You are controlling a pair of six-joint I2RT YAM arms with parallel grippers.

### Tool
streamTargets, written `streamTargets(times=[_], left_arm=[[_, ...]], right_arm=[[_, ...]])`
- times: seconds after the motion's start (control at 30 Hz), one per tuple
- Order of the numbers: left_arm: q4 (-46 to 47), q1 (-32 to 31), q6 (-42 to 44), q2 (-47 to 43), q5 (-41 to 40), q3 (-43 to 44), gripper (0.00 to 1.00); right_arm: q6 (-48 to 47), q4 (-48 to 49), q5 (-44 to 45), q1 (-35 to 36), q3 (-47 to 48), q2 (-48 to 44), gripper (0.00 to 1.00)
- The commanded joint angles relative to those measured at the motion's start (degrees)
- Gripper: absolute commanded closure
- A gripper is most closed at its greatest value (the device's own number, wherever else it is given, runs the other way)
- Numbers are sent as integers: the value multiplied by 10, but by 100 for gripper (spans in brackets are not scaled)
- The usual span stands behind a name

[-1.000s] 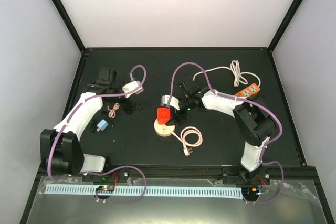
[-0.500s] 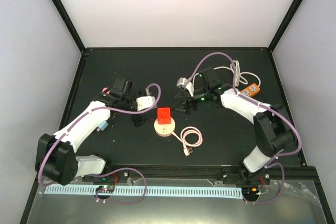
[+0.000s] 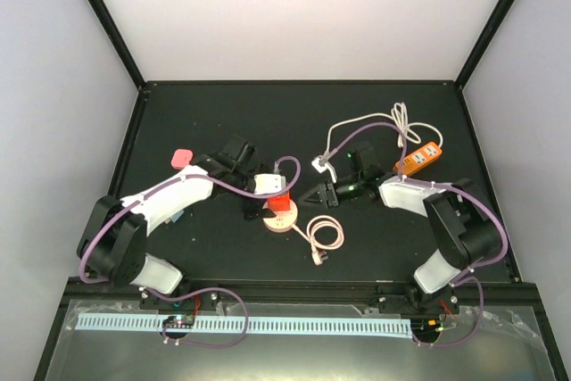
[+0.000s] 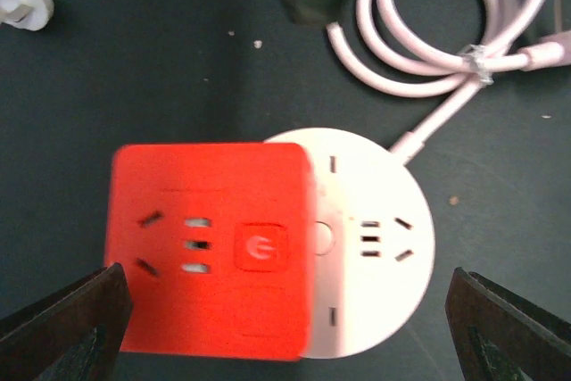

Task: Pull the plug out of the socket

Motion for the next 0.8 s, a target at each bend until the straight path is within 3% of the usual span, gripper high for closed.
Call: streamTargets(times=[0.0,0.33,0.53,0.77], left_arm=[[8,-14,-25,39,-42,44,1],[30,-20,-29,60,-48,44,4],[37,-21,-51,60,-43,41,28],[48,-24,-58,40,-27,17,44]], right_arm=[[81,95,-27,1,-26,33,63],[137,168,-16,26,-31,75,81],[182,206,32,54,-36,83,98],[199,218,47,81,-42,92,99]])
